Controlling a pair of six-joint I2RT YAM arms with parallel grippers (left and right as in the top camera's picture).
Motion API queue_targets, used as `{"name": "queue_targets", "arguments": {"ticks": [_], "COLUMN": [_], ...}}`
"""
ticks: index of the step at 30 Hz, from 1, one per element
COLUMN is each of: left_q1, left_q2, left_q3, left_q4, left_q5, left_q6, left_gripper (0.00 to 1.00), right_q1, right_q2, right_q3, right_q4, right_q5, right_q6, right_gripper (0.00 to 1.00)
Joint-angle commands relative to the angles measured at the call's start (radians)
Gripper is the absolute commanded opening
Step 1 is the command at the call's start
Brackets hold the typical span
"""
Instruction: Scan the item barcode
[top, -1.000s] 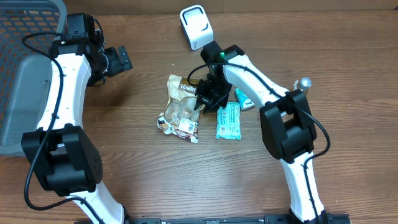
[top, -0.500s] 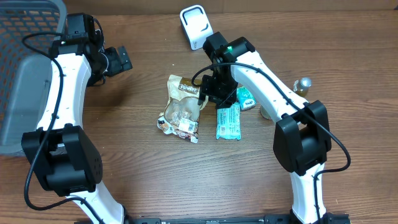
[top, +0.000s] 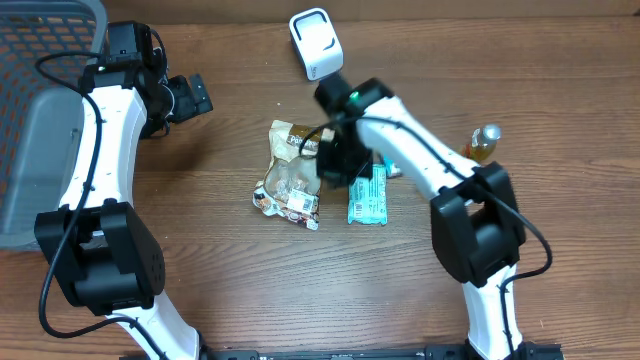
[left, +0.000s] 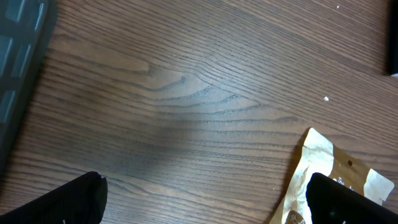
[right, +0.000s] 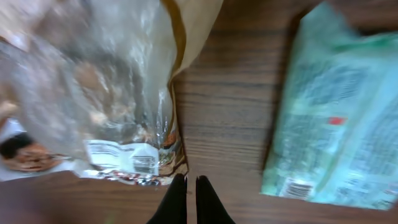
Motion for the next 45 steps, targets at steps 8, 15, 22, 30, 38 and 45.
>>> {"name": "queue_targets", "arguments": {"ticks": [8,15,22,30,38,45], "left_q1": [-0.008,-0.008,-0.009,-0.010,-0.010,-0.011], "left_q2": [-0.012,-0.012,-0.012,-0.012,-0.012,-0.012], "left_q3": [0.016,0.016,0.016,0.016,0.016,0.016], "left_q4": [0.002,0.002,0.002,0.002,0.002,0.002], "left_q5": [-0.006,-0.006,-0.006,-0.006,-0.006,-0.006], "left_q6": [0.008,0.008,0.008,0.008,0.008,0.008], "left_gripper": [1.00,1.00,1.00,1.00,1.00,1.00], "right_q1": [0.156,0.243,0.220,0.117,0.087,0.092], "right_q2": [-0.023,-0.023,-0.025,-0.026,-0.026,-0.026], "right_q3": [-0.117,-0.117,-0.031,0.039,0.013,-0.102], "right_q4": [0.127,0.236,0.212,0.057,-0.069,0.000], "right_q5": [0.039,0.039,0.031,0.035,0.222,0.220], "right_q6": [0.111,0.110,0.098,0.014,0.016,0.035], "right_gripper": [0.04,0.05,0.04,0.04,0.04,0.04]}}
